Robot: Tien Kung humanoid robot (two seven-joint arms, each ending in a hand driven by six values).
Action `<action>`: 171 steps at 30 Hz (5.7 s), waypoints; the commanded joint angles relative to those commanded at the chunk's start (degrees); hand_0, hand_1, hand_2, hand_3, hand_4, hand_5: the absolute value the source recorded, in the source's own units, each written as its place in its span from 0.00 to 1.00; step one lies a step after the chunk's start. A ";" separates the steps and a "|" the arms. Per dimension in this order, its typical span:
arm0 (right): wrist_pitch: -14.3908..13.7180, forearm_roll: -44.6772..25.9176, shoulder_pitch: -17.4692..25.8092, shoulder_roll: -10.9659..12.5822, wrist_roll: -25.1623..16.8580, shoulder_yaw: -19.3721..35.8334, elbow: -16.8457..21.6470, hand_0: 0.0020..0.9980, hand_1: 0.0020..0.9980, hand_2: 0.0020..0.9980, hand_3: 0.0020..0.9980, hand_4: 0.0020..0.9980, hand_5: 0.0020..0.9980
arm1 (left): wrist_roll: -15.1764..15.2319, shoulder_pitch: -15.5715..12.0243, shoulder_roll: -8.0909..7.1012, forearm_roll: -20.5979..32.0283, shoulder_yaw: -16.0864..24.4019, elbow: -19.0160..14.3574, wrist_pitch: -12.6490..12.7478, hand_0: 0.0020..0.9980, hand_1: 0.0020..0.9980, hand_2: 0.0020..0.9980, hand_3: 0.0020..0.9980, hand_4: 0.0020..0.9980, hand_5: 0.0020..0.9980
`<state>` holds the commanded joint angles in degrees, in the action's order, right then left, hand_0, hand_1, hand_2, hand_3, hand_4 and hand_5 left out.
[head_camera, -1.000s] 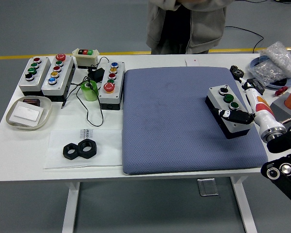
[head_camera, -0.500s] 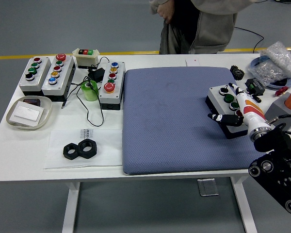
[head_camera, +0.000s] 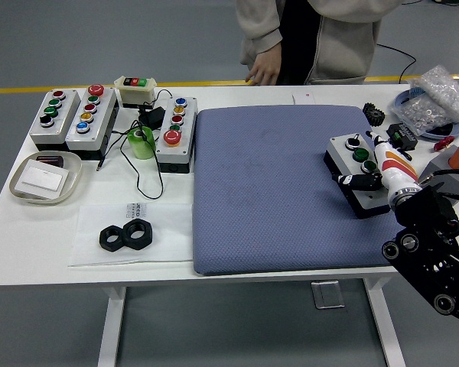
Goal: Pick up the button,place it on the desk,press the button,press the button
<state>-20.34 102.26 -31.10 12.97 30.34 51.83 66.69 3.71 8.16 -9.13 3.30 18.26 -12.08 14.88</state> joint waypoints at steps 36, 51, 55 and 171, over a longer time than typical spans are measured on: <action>7.78 3.53 -3.99 1.03 5.09 -1.69 -5.02 0.63 0.44 0.48 0.67 0.84 0.19 | -0.06 0.07 -0.05 -0.27 0.17 0.01 0.19 0.70 0.83 0.85 0.82 0.62 1.00; 4.98 4.57 -2.98 8.92 -2.64 -8.96 2.67 0.51 0.38 0.42 0.59 0.80 0.19 | -0.39 -0.35 0.03 -1.55 1.13 0.13 0.23 0.70 0.83 0.85 0.82 0.62 1.00; 2.89 2.27 -3.32 12.04 -9.32 -12.17 5.64 0.52 0.37 0.41 0.57 0.77 0.21 | -0.32 -0.35 0.05 -1.27 1.00 0.16 0.20 0.70 0.83 0.85 0.82 0.62 1.00; 13.30 6.65 4.31 24.29 -34.26 -10.97 19.36 0.27 0.07 0.19 0.69 0.52 0.00 | -0.13 0.07 0.18 -0.78 0.75 0.23 -0.04 0.74 0.83 0.85 0.82 0.62 1.00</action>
<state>-7.04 108.91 -26.80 37.26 -3.93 40.87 86.04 3.58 8.23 -8.95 2.52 19.02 -11.85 14.84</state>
